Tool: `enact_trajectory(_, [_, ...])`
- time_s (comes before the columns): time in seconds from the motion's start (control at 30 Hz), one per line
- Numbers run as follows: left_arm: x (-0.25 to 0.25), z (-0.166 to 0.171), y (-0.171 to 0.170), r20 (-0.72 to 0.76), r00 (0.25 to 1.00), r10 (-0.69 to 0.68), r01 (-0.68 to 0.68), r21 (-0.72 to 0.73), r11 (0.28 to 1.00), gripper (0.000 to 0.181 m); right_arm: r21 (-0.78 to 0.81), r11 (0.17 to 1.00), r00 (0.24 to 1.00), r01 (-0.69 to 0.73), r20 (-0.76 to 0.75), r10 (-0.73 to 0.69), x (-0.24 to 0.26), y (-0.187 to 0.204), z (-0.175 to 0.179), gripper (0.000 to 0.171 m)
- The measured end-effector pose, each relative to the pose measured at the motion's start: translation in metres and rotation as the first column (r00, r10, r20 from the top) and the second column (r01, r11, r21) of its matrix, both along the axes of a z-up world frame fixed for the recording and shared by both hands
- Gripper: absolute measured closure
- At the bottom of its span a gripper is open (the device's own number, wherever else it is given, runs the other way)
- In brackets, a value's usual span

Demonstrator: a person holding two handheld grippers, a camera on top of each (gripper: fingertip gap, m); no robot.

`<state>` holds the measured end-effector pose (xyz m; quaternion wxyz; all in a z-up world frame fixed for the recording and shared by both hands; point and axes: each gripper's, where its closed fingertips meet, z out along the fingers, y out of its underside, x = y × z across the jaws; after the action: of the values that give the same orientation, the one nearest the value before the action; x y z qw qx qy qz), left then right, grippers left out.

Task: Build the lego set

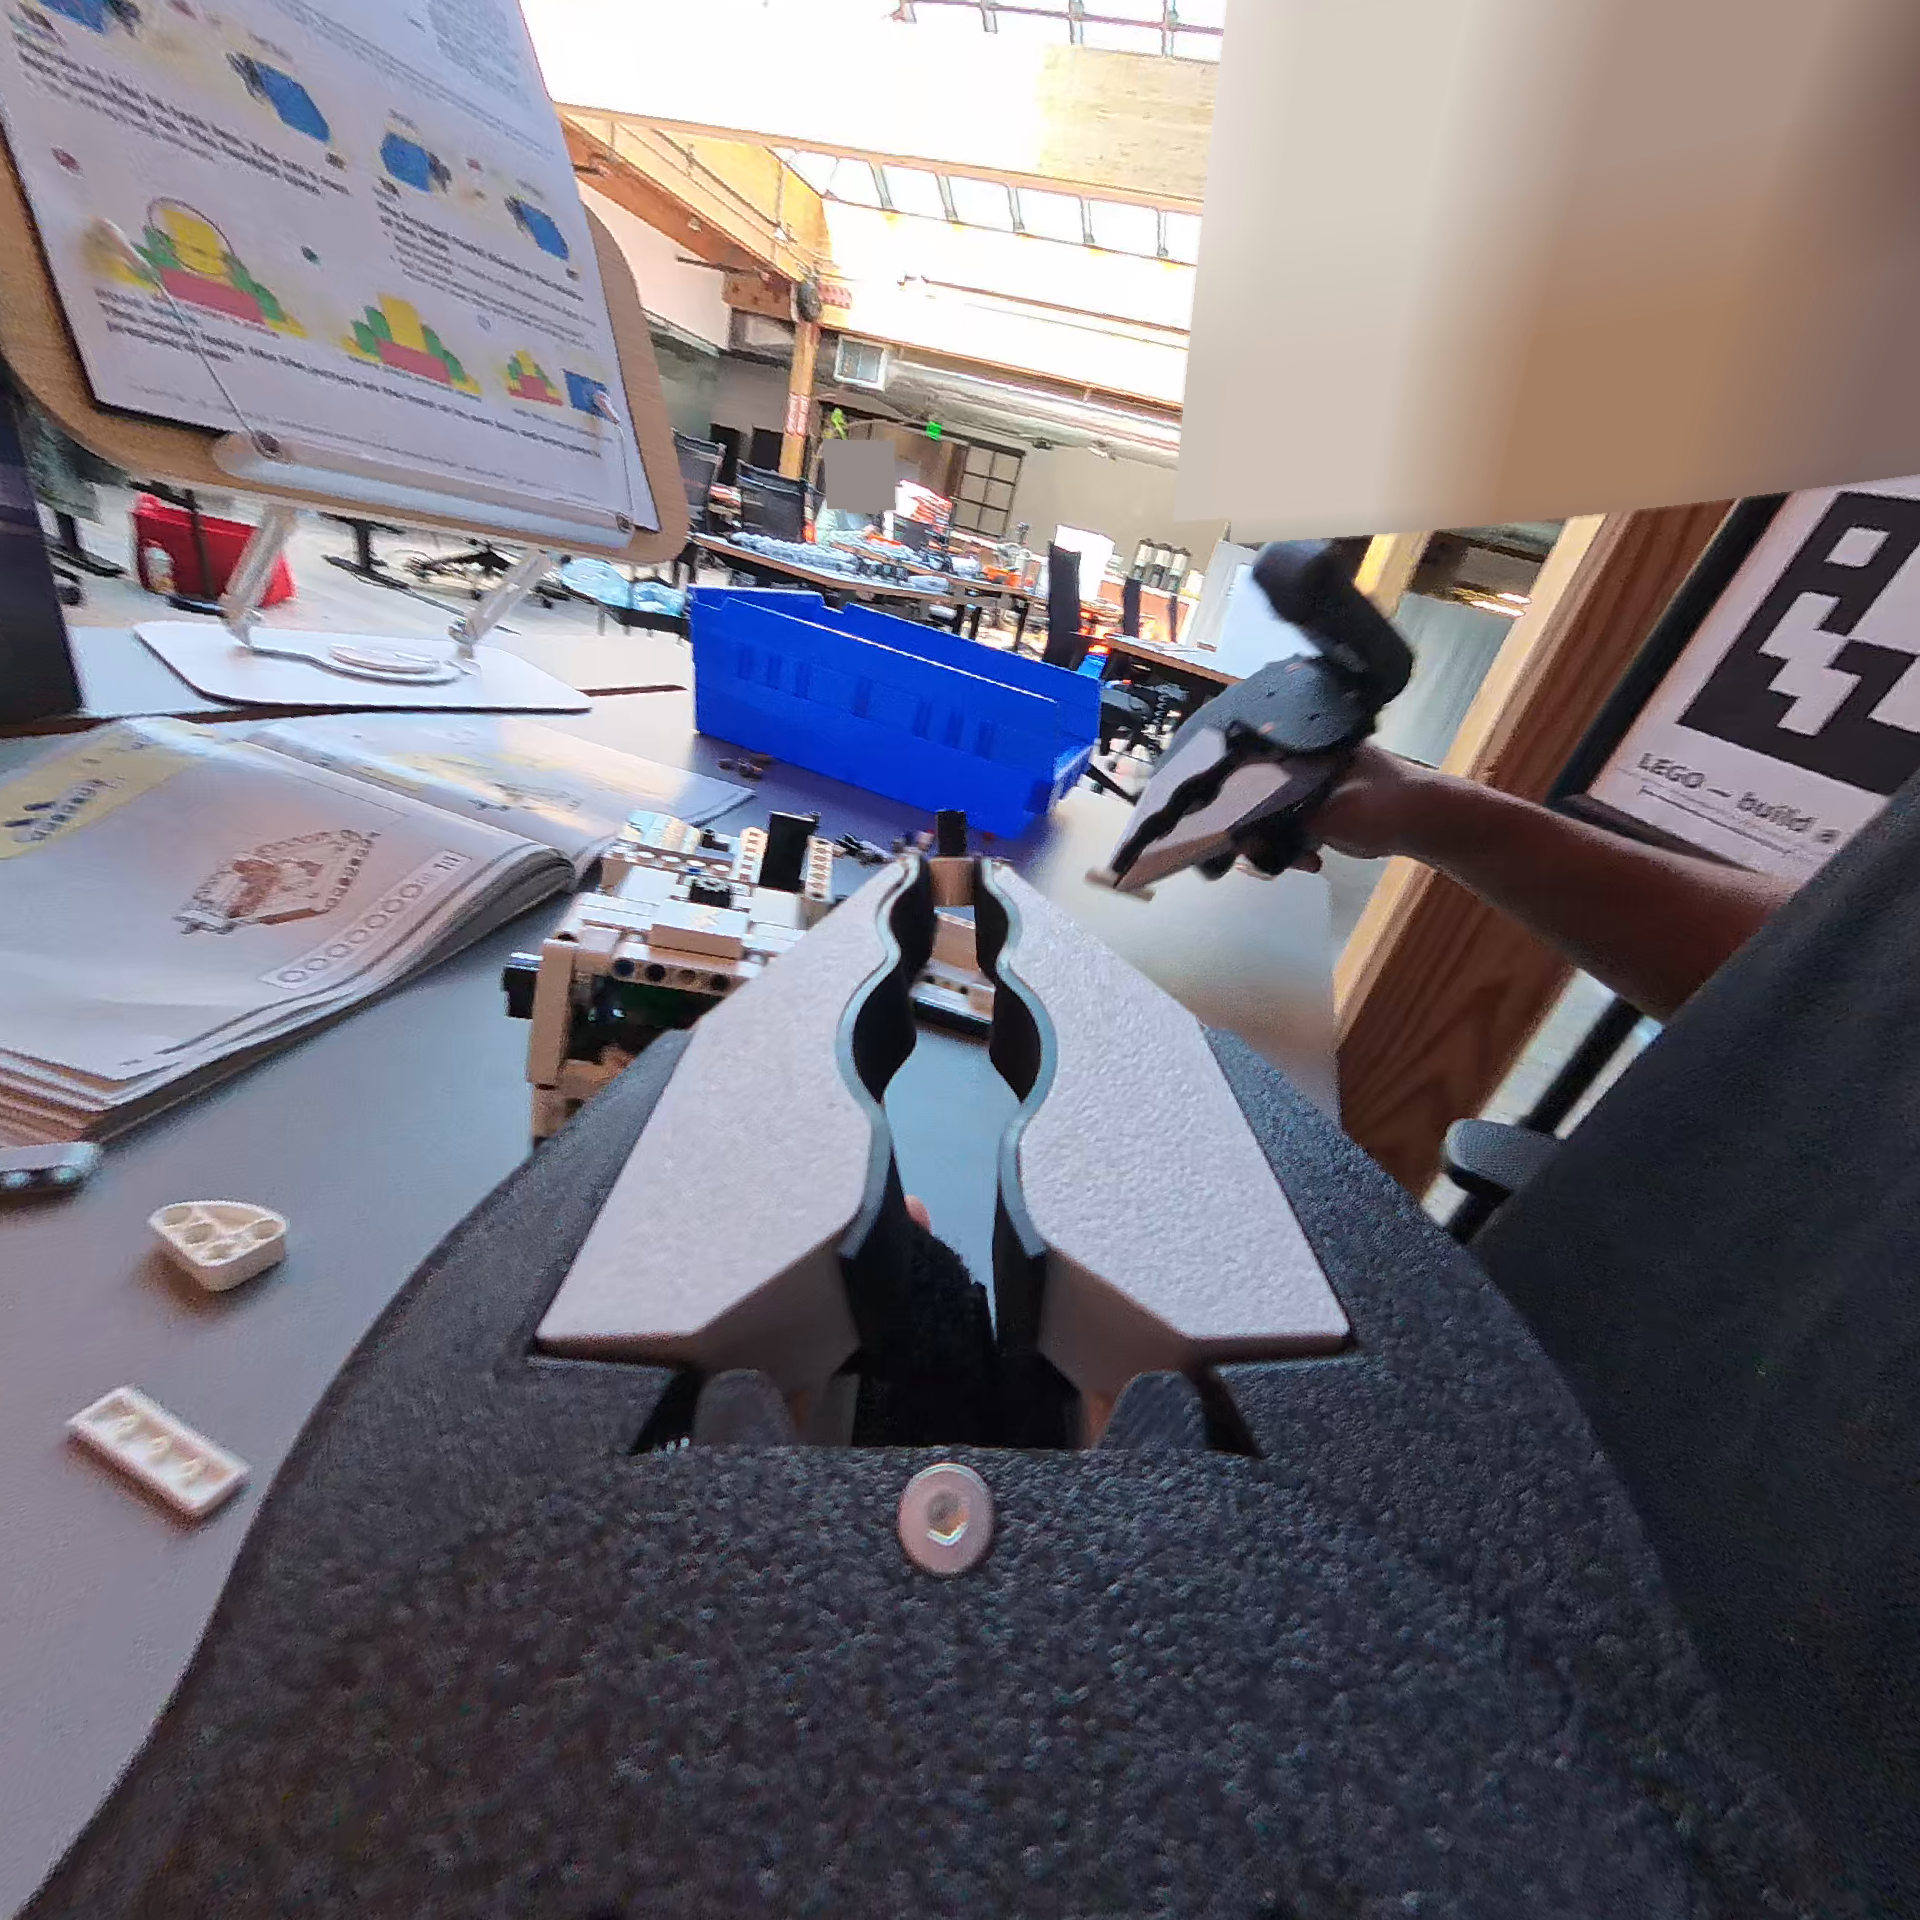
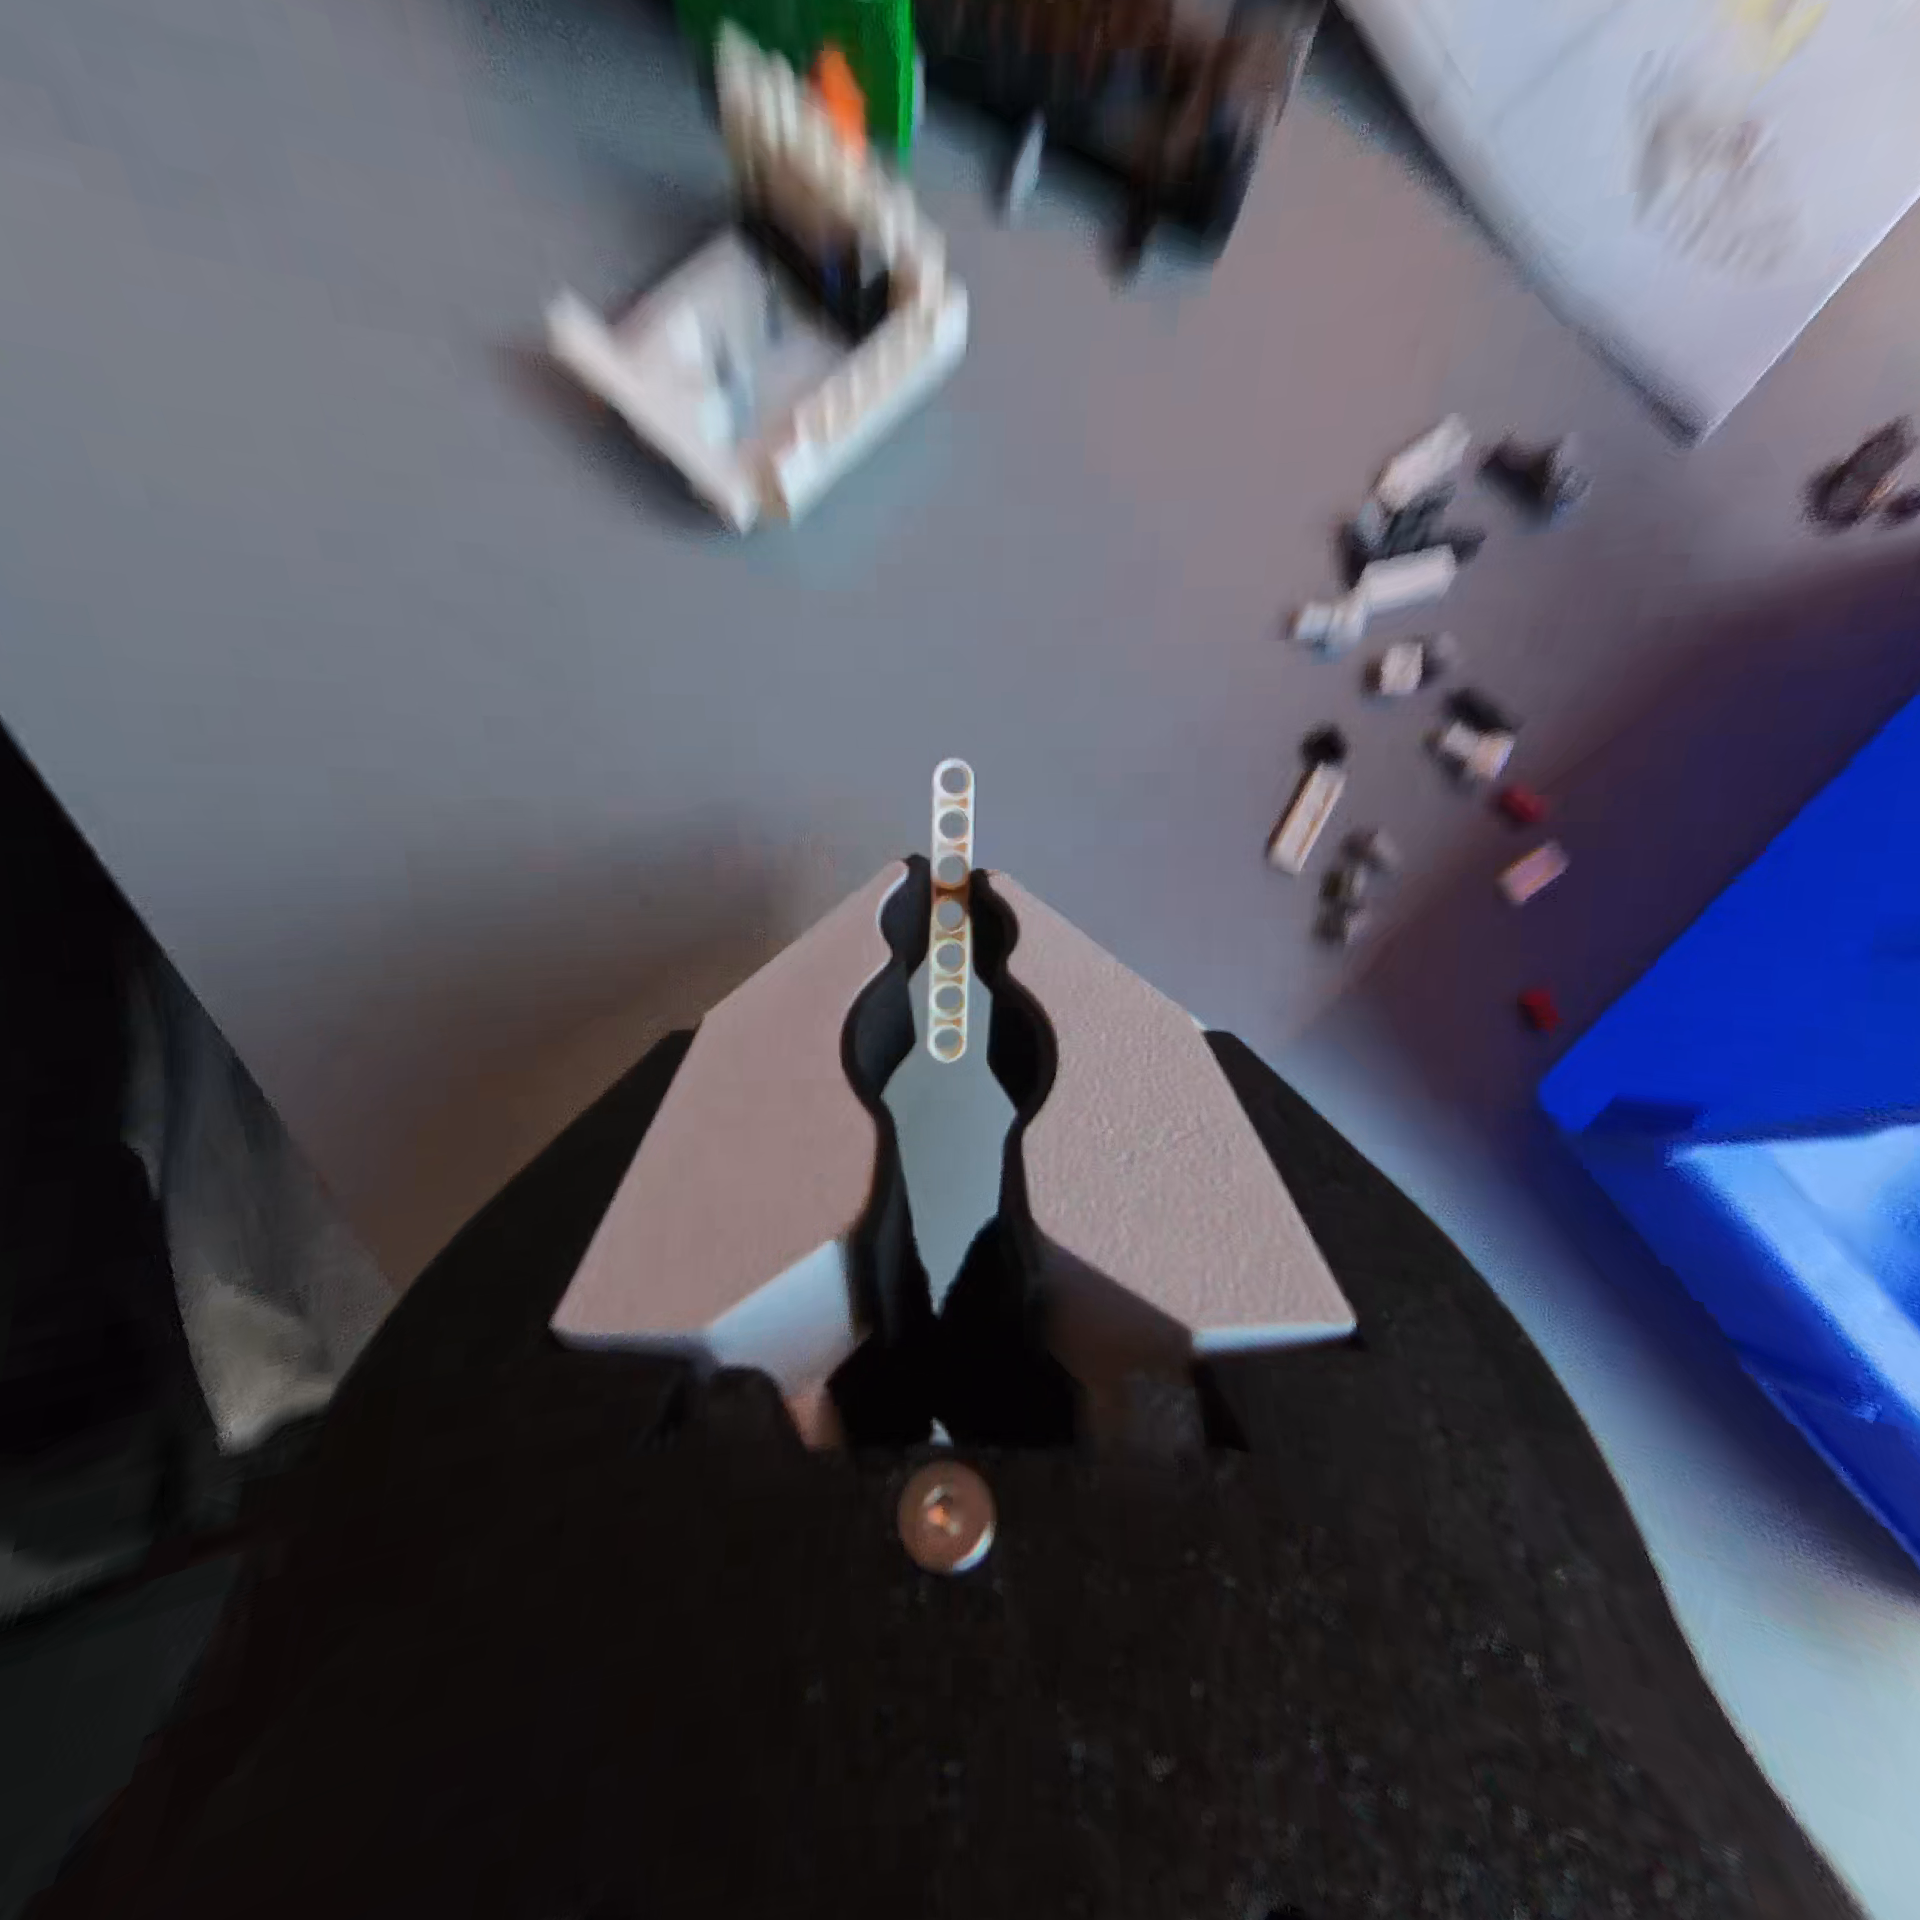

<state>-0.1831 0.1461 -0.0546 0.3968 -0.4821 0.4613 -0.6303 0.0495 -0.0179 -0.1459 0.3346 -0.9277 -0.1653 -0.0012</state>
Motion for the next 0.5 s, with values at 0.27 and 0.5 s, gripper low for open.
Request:
enact_trajectory(0.27, [0.002,0.002,0.044,0.003,0.984,0.177,-0.177,0.073,0.982,0.175,0.582,0.796,0.968,0.167,-0.248,-0.022,-0.015,0.069,0.087,0.165])
enact_trajectory(0.5, [0.027,0.002,0.077,-0.094,0.975,0.202,-0.187,0.144,0.972,0.175,0.638,0.719,0.937,0.275,-0.345,-0.052,0.031,0.098,0.08,0.165])
